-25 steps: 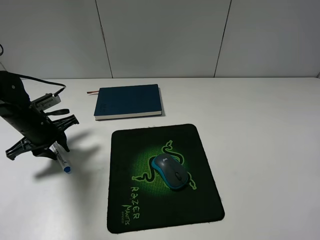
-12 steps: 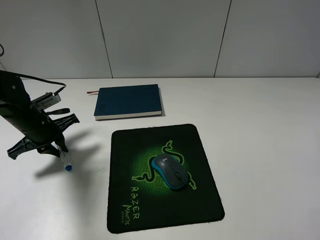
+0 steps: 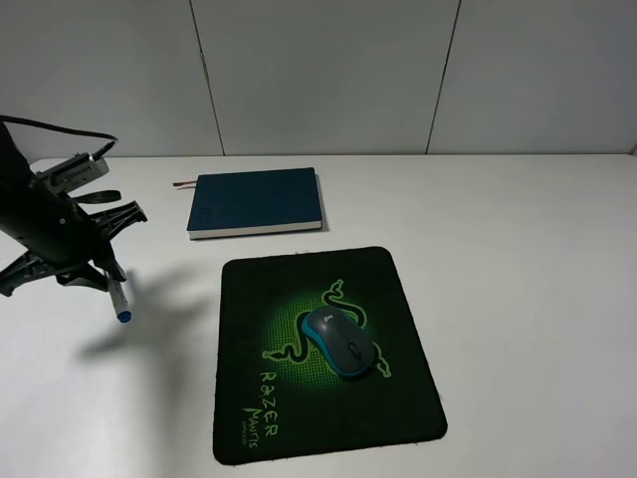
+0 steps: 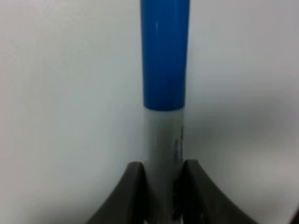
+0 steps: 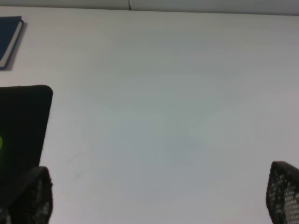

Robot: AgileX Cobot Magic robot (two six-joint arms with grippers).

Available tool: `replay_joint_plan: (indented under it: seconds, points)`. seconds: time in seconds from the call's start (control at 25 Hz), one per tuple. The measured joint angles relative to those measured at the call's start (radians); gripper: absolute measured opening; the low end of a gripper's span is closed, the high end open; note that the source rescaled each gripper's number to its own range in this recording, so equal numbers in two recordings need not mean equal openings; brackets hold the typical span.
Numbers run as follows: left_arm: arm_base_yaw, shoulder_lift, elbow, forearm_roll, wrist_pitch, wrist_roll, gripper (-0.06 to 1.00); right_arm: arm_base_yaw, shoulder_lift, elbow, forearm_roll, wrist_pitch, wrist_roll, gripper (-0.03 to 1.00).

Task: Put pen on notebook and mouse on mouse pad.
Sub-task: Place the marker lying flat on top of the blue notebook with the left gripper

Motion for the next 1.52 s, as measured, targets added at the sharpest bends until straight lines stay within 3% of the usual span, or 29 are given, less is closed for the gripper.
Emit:
replay_joint_plan:
  seconds: [0.32, 0.68, 1.08, 1.52]
  points:
    - [0.0, -0.134, -0.082, 0.0, 0.235, 0.202, 0.0, 0.0, 0.0, 0.0, 0.0, 0.0, 0.0, 1.0]
    - [0.0, -0.141, -0.35, 0.004, 0.582, 0.476, 0.0, 0.0, 0.0, 0.0, 0.001, 0.0, 0.0, 1.0]
    - [0.0, 0.008, -0.619, 0.003, 0.743, 0.561, 0.0, 0.0, 0.0, 0.0, 0.002, 0.0, 0.0, 1.0]
    - [0.0, 0.259, -0.882, 0.004, 0.751, 0.696, 0.0, 0.0, 0.0, 0.0, 0.002, 0.0, 0.0, 1.0]
